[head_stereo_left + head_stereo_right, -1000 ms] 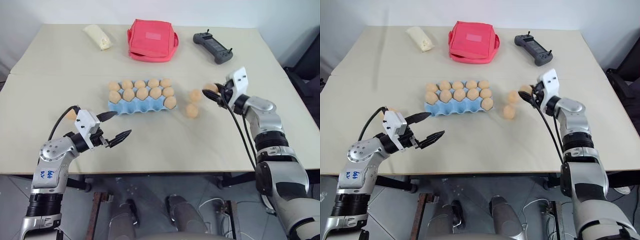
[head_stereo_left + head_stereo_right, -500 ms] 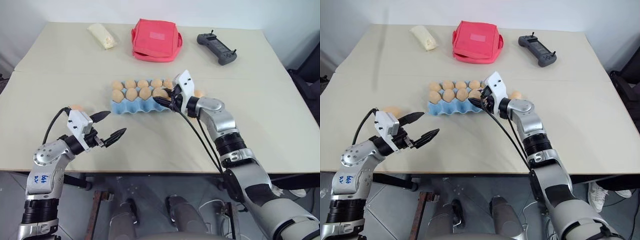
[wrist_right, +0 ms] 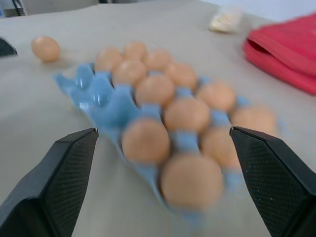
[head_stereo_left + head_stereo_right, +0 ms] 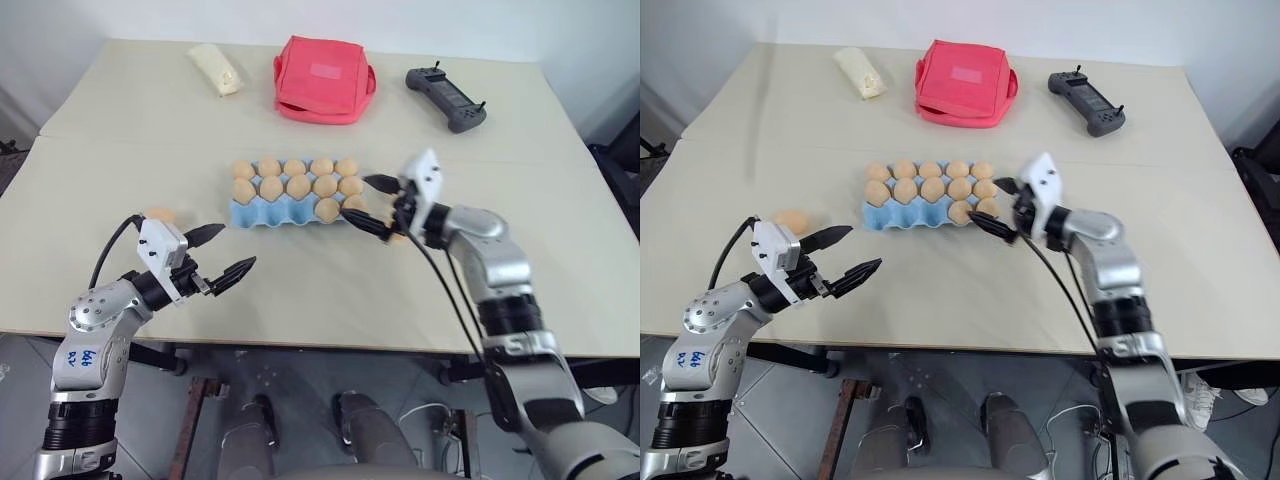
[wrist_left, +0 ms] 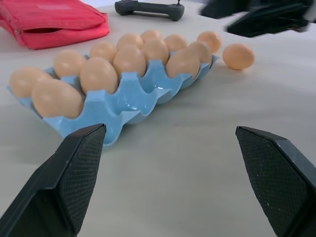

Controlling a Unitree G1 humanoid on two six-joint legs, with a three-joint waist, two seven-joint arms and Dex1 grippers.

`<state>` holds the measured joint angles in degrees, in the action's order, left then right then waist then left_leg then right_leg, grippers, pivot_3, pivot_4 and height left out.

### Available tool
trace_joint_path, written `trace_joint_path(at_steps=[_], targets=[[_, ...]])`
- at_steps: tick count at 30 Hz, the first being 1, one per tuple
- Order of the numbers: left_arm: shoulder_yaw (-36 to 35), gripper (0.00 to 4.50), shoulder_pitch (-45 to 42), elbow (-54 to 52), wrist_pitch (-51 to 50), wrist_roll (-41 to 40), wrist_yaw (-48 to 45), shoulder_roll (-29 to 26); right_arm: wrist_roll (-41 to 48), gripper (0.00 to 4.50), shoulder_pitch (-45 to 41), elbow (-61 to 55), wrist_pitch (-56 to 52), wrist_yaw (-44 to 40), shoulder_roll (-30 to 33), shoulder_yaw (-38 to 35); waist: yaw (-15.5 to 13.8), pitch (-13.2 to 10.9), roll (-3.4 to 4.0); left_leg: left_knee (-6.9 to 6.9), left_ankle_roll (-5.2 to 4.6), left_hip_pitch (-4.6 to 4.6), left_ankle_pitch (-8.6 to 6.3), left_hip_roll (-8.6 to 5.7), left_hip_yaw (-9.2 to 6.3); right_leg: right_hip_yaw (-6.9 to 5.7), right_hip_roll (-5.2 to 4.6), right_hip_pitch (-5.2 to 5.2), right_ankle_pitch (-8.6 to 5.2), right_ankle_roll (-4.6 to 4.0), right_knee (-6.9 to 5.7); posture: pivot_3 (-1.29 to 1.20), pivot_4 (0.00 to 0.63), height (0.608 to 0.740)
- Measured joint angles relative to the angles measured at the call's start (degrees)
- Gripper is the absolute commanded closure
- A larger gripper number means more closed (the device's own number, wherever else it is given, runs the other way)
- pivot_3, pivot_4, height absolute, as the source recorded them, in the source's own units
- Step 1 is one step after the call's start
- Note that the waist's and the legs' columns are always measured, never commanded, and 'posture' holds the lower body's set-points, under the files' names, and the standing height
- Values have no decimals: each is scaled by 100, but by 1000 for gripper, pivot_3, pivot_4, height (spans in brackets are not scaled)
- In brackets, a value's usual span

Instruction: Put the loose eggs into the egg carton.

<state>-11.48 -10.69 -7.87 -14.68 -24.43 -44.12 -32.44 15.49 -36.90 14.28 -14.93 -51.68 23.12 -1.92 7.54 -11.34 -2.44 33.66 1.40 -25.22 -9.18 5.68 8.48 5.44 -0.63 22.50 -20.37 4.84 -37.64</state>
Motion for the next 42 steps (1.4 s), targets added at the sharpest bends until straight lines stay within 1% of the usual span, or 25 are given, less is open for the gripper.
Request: trace_joint_path(at_steps=[2,5,10,14,18,20,24,28,30,33,37,42], targets=[[181,0,-287,92,4,6,-105,14,212,25,570,-357,269,-166,281,-355,-57,0,0,2,0,4,0,-3,-1,-6,3,-9,0,-1,4,0,150,740],[332,0,-512,279,28,19,-255,14,540,25,1158,-469,307,-383,703,-831,-110,0,0,6,-1,9,-1,-3,-2,1,2,-10,0,-1,4,0,150,740],[649,0,-961,789,101,70,-507,99,476,25,1968,-225,947,-378,1111,-1273,-117,0,0,11,-3,12,-1,-2,-2,7,6,-12,1,0,1,0,150,740],[792,0,-1187,1054,193,140,-651,130,469,25,2175,276,1335,-351,1305,-1542,-96,0,1,20,-6,14,-1,-3,6,18,6,-14,4,6,1,0,150,740],[813,0,-1196,1110,237,168,-741,135,488,25,2162,387,1474,-498,1420,-1577,-88,0,1,22,-7,16,-1,0,1,17,9,-14,5,8,-4,0,150,740],[810,0,-1197,1112,257,174,-760,134,528,25,2110,382,1409,-610,1419,-1480,-92,0,1,23,-7,17,0,0,0,16,9,-14,5,8,-6,0,150,740],[794,0,-1205,1124,284,185,-793,127,586,25,1562,317,1078,-710,1239,-1084,-67,0,1,31,-8,17,0,0,2,19,8,-13,7,11,-16,0,150,740],[754,0,-1165,1086,377,219,-730,129,438,25,549,470,827,-769,740,-300,21,0,1,33,-8,16,2,2,0,15,8,-12,9,11,-23,0,150,740],[750,0,-1085,1029,370,216,-737,112,249,25,201,840,866,-754,605,-56,13,0,1,30,-8,12,3,2,-2,9,6,-10,6,7,-21,0,150,740],[720,0,-832,924,363,224,-749,-32,-82,25,-202,1701,1051,-711,513,165,-25,0,1,28,-26,5,14,2,-1,5,2,-8,2,3,-12,0,150,740],[680,0,-634,763,370,233,-691,-84,-423,25,-512,2748,1518,-707,379,289,-45,0,1,27,-26,4,14,0,1,6,5,-8,1,3,-6,0,150,740],[564,0,-389,564,476,303,-635,-237,-534,25,-779,3446,1986,-670,296,276,3,-1,1,27,-26,9,13,1,0,9,6,-9,2,4,-13,0,150,740]])
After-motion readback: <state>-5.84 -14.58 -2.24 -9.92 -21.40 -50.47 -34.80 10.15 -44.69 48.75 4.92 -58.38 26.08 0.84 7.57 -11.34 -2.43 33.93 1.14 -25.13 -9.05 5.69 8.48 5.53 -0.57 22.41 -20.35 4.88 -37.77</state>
